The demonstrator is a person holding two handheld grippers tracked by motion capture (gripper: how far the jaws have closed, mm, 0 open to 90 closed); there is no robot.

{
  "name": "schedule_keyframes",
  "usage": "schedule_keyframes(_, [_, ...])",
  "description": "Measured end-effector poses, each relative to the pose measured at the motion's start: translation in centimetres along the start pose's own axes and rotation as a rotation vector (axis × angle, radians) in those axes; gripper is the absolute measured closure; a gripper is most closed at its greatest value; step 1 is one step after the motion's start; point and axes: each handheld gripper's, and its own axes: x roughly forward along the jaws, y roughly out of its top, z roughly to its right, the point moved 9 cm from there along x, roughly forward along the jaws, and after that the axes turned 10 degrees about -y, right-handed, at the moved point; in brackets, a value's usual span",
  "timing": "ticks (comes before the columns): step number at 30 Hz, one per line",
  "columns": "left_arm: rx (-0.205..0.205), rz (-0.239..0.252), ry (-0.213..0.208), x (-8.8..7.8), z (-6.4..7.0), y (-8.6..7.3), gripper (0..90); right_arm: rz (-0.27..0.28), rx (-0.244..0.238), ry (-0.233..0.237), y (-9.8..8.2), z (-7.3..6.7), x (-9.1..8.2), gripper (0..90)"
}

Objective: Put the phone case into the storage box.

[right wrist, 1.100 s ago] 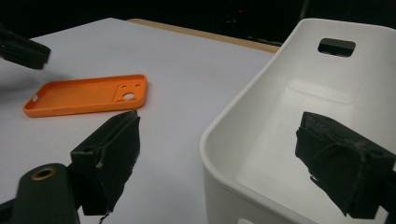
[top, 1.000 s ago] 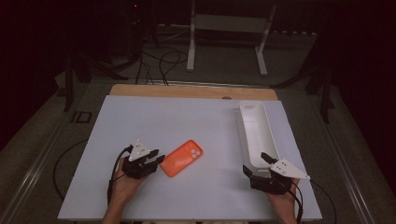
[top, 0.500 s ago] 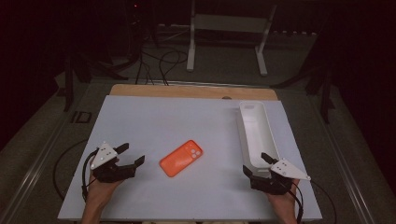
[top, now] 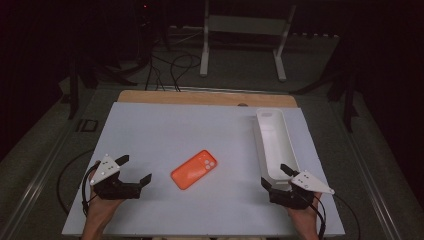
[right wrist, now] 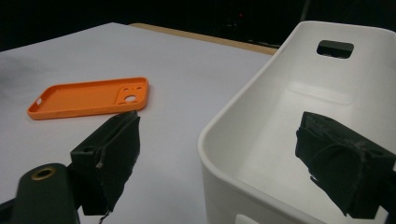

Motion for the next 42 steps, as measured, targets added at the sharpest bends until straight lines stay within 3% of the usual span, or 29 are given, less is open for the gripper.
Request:
schedule_keyframes(4, [-0.005, -0.005, -0.004, 0.0, 0.0, 0.1, 0.0, -0.002, 0.004, 0.0, -0.1, 0.0, 0.0, 13.7])
schedule_keyframes(9, [0.024, -0.07, -0.002, 0.6, 0.3, 0.0, 0.0, -0.002, 0.011, -0.005, 0.0, 0.0, 0.0, 13.8])
schedule_keyframes(13, [0.016, -0.095, -0.011, 1.1, 0.4, 0.1, 0.0, -0.003, 0.014, -0.007, 0.0, 0.0, 0.0, 13.7])
schedule_keyframes(28, [0.024, -0.259, -0.052, 5.3, 0.9, 0.5, 0.0, -0.006, 0.017, -0.007, -0.1, 0.1, 0.0, 13.8])
schedule_keyframes(42, [0.034, -0.353, -0.078, 8.9, 1.9, -0.4, 0.0, -0.007, 0.008, -0.009, -0.1, 0.1, 0.1, 13.8])
